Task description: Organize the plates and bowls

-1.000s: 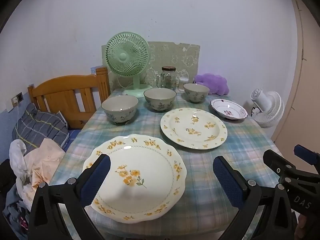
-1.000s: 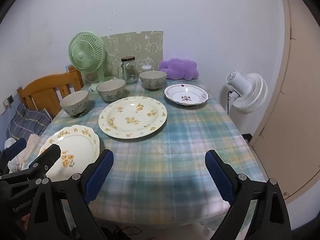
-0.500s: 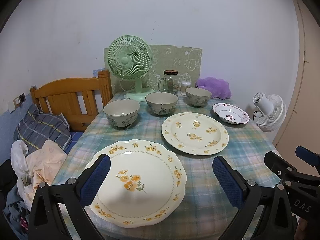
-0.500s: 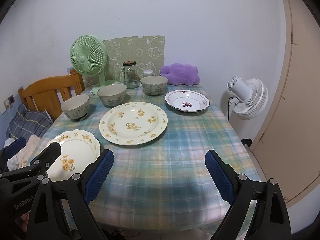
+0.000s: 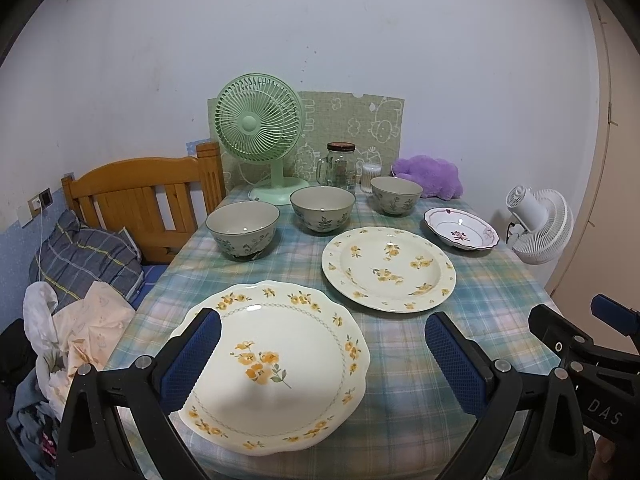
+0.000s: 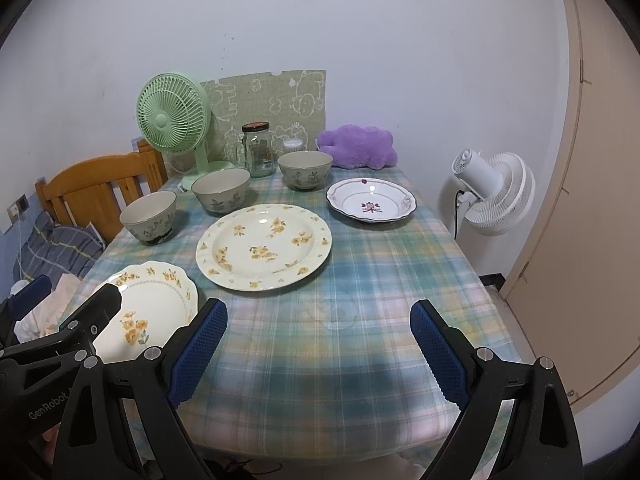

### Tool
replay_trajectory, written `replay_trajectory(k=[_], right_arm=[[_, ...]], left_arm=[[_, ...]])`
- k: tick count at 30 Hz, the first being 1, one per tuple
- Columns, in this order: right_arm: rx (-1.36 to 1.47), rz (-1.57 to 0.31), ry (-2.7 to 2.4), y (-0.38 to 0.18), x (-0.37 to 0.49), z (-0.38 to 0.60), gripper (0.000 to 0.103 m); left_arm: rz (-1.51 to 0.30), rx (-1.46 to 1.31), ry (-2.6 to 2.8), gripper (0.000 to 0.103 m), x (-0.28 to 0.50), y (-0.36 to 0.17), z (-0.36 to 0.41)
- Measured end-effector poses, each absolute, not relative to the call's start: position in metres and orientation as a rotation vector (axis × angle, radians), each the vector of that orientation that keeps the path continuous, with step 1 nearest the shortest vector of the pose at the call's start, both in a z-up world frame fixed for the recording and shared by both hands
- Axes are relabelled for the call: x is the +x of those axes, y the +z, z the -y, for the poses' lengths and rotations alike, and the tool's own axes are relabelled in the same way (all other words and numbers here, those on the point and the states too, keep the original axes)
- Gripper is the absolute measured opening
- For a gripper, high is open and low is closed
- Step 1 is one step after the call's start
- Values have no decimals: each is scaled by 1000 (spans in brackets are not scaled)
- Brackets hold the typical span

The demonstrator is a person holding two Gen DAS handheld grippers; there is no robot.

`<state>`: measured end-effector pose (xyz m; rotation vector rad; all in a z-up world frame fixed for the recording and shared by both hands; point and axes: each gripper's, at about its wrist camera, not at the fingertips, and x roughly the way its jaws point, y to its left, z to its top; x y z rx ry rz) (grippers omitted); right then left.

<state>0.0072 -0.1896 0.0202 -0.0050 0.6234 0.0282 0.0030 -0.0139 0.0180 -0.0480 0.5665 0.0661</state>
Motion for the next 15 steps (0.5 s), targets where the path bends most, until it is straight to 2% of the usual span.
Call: replay_trajectory(k=[15], right_arm=[[-6, -619, 32, 21, 6, 190, 94]], left_arm=[[-551, -45, 75, 101, -3, 20, 14]])
